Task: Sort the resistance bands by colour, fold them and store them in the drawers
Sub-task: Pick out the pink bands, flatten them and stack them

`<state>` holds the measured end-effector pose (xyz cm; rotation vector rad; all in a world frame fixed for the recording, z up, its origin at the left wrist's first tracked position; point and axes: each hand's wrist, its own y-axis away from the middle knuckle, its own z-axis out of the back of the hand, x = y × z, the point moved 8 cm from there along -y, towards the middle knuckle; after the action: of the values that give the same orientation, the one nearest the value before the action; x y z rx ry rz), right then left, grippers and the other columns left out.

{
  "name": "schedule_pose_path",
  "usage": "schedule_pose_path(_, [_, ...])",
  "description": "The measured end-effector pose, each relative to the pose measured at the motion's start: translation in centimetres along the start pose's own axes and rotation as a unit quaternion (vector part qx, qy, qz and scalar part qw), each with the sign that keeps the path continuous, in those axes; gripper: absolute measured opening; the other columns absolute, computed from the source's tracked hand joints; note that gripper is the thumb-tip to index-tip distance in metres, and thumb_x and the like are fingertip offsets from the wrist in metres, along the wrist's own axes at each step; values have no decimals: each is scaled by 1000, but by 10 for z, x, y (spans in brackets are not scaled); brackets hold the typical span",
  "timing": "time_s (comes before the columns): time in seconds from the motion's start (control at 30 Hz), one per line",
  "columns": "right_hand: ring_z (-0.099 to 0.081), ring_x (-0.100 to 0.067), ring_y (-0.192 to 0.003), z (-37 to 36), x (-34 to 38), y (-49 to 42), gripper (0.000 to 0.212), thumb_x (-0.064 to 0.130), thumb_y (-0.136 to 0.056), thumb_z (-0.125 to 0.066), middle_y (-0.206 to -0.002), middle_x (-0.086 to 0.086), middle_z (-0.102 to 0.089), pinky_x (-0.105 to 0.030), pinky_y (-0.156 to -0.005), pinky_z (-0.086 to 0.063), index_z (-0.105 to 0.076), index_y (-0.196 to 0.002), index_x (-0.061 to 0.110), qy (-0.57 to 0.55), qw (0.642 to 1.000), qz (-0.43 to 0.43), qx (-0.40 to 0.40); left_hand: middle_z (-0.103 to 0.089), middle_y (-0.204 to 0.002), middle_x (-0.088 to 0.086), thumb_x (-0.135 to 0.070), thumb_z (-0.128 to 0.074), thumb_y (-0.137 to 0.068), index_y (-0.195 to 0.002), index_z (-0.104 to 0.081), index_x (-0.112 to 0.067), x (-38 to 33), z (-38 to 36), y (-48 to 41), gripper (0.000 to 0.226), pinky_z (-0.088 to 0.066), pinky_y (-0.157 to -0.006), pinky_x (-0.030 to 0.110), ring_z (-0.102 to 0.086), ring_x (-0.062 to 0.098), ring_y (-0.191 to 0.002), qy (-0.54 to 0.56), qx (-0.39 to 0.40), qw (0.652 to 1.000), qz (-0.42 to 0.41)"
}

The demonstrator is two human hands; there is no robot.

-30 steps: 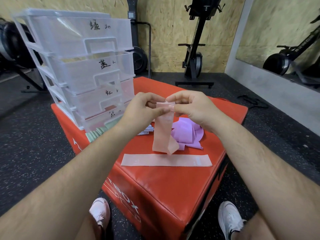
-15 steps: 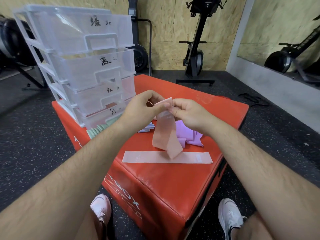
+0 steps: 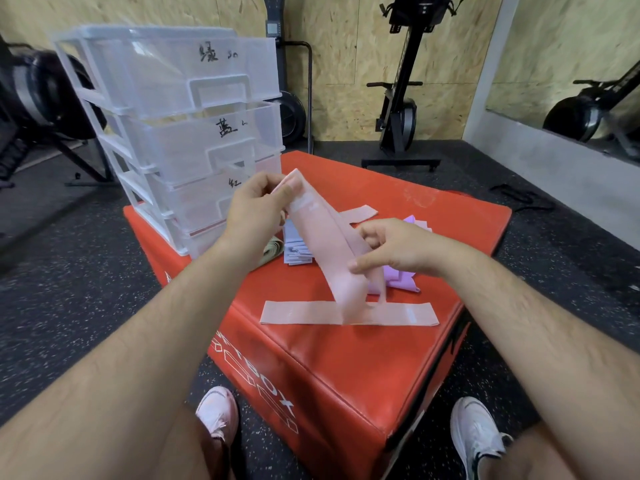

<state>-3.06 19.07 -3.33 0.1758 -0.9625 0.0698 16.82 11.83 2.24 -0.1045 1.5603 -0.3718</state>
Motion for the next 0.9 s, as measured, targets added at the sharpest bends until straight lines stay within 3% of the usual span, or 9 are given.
schedule_pose_path(0.03, [-73,-26,-97,1,-7,3,36,20,-75,-85,-101,-9,-77,-45,-95,-55,-67,-105,9,13,1000,-20,13,-61,-78,5,-30,-69,-92,-84,-64,-15,4,6,-2,18,-44,-53,21,-53,12,-62,-1,-4,1000,6])
schedule_pose_path(0.17, [-65,-14,-73,8,-36,21,22,18,-78,-82,-77,-1,-69,-31,-74,-48,-64,-89,10,57,993,-86,53,-63,-74,-3,-24,-67,-93,-81,-63,-18,17,31,-3,14,-46,-54,20,-57,5,-56,1,-46,999,28])
schedule_pose_path(0.3, [-70,-17,-85,21,-52,33,26,19,-74,-83,-93,-7,-76,-43,-89,-53,-70,-96,18,41,994,-100,35,-67,-80,-1,-25,-67,-94,-84,-64,-20,49,43,0,12,-48,-58,25,-63,12,-66,-39,-14,996,78])
schedule_pose_path(0.4, [-68,-19,-83,27,-58,42,34,10,-75,-81,-88,-6,-75,-39,-95,-50,-66,-105,15,26,995,-96,21,-67,-76,-1,-22,-66,-94,-79,-63,-22,67,49,3,15,-48,-55,26,-66,15,-66,-49,-21,993,104])
schedule_pose_path(0.47, [-68,-20,-77,32,-61,47,33,-4,-80,-73,-83,-6,-73,-36,-83,-53,-63,-107,11,3,996,-88,-6,-66,-75,-1,-18,-64,-95,-77,-60,-20,75,50,6,18,-49,-52,23,-65,9,-59,-46,-32,992,116])
schedule_pose_path(0.57, [-65,-22,-71,45,-64,51,27,-6,-82,-67,-85,-9,-66,-34,-61,-54,-60,-96,16,-8,993,-79,-83,-65,-75,4,-16,-65,-94,-74,-57,-17,88,52,12,22,-48,-47,20,-65,9,-55,-44,-32,989,136])
schedule_pose_path(0.67, [-66,-28,-70,52,-67,54,27,-6,-85,-55,-94,-12,-57,-30,-48,-52,-51,-78,21,7,988,-86,-130,-66,-82,11,-16,-67,-93,-74,-59,-18,100,53,17,20,-51,-54,26,-66,18,-65,-58,-21,987,147])
schedule_pose_path(0.73, [-72,-28,-69,49,-67,56,27,-6,-87,-50,-98,-14,-59,-29,-47,-52,-53,-78,19,9,989,-89,-115,-64,-79,8,-15,-66,-93,-76,-59,-18,104,51,19,18,-50,-50,23,-63,17,-65,-69,-17,986,153])
schedule_pose_path(0.9, [-74,-27,-75,45,-75,60,23,-2,-94,-51,-100,-20,-69,-32,-58,-58,-72,-98,8,-3,993,-105,-57,-61,-76,6,-14,-64,-95,-74,-58,-17,112,47,22,21,-47,-43,19,-61,14,-61,-85,-11,984,158])
